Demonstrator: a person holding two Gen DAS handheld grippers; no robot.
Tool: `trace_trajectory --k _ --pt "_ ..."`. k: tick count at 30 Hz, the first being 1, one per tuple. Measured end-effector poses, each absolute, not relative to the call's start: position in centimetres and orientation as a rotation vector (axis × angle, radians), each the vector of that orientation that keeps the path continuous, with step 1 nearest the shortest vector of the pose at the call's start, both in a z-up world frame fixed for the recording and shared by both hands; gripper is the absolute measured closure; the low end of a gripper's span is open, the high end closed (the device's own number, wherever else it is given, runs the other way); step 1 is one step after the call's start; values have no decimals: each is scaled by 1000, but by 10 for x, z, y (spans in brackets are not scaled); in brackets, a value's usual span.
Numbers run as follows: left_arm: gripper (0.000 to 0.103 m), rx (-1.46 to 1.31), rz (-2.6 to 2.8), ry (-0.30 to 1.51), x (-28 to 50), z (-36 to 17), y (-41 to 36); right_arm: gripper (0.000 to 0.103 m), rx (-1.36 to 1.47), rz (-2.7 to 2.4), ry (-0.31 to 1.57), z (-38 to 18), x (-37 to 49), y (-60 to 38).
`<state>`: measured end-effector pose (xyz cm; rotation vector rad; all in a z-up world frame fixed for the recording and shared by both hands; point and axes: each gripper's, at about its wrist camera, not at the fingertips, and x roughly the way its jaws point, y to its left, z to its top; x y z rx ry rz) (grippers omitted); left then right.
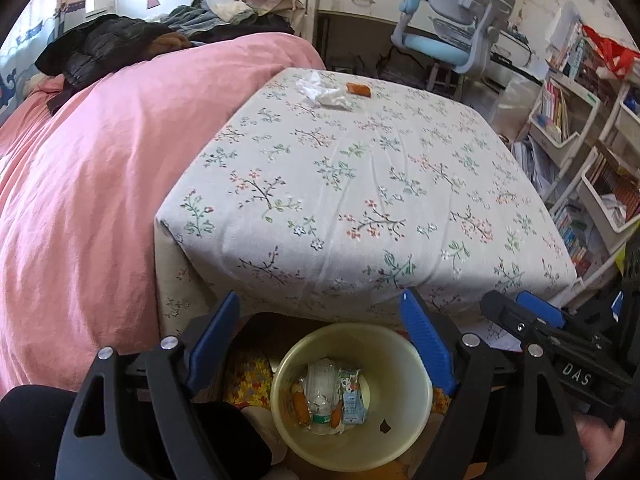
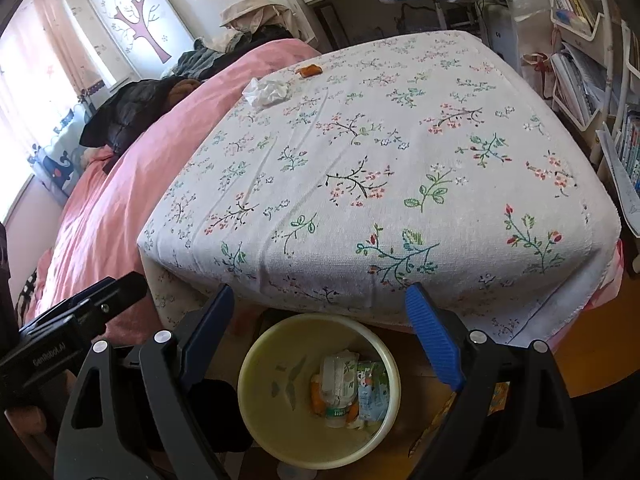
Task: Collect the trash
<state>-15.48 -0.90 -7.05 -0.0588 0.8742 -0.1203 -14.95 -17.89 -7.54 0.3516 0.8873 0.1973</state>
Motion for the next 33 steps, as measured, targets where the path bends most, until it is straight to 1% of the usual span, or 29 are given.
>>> trace_trajectory --k 10,33 --pt "21 -83 -102 860 -155 -68 -6 18 318 199 869 -71 -151 -174" --pt "21 -157 -52 825 -154 -63 11 18 257 219 839 -65 -152 -165"
